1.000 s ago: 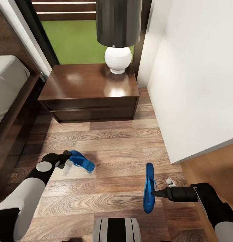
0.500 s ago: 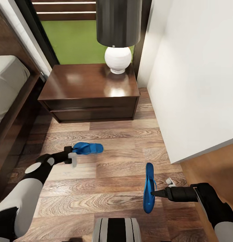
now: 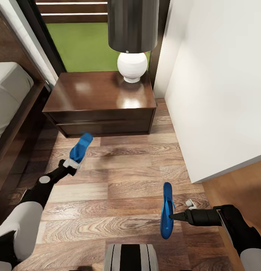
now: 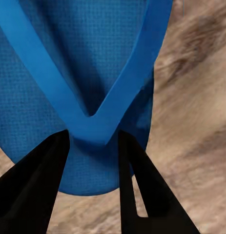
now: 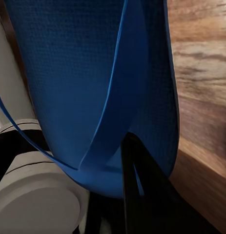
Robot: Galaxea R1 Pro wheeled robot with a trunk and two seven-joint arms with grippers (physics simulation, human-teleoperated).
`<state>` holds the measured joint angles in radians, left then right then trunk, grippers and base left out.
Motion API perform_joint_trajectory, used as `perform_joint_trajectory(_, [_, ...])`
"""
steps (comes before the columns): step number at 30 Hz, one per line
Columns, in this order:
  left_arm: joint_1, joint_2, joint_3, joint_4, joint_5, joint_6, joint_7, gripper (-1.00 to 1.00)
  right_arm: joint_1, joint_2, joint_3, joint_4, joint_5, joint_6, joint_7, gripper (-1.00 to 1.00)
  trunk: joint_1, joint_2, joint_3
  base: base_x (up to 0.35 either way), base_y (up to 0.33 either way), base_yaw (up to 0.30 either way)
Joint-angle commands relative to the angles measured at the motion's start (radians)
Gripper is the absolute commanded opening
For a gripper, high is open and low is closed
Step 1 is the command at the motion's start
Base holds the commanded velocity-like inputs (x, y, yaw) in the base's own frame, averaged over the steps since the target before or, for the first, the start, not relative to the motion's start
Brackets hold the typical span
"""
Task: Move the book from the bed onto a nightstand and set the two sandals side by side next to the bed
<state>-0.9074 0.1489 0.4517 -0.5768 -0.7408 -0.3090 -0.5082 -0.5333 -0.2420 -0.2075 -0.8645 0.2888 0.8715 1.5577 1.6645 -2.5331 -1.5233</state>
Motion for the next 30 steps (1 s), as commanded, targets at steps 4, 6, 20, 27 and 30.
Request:
perform_joint_trajectory(4, [-0.001, 0.004, 0.256, 0.005, 0.151, 0.030, -0.005, -1.00, -0.001, 0.001, -0.003, -0.001, 0.010, 0.015, 0.013, -1.00, 0.000, 0.000, -0.001, 0.000, 0.000, 0.000])
perform_joint_trajectory(6, [-0.001, 0.008, 0.325, 0.007, 0.180, 0.062, -0.007, -1.00, -0.001, 0.001, -0.003, -0.001, 0.010, 0.015, 0.013, -1.00, 0.000, 0.000, -0.001, 0.000, 0.000, 0.000])
perform_joint_trajectory(20, [-0.001, 0.007, 0.360, -0.045, 0.195, 0.302, -0.006, -1.00, -0.001, 0.003, -0.001, -0.001, 0.010, 0.014, 0.013, -1.00, 0.000, 0.000, -0.001, 0.000, 0.000, 0.000])
perform_joint_trajectory(27, [-0.001, 0.005, 0.360, -0.075, 0.196, 0.246, -0.004, -1.00, -0.001, 0.003, -0.001, -0.001, 0.010, 0.014, 0.013, -1.00, 0.000, 0.000, -0.001, 0.000, 0.000, 0.000])
perform_joint_trajectory(30, [-0.001, 0.000, 0.362, -0.073, 0.200, 0.238, -0.010, -1.00, -0.001, 0.003, -0.001, -0.001, 0.010, 0.014, 0.013, -1.00, 0.000, 0.000, -0.001, 0.000, 0.000, 0.000])
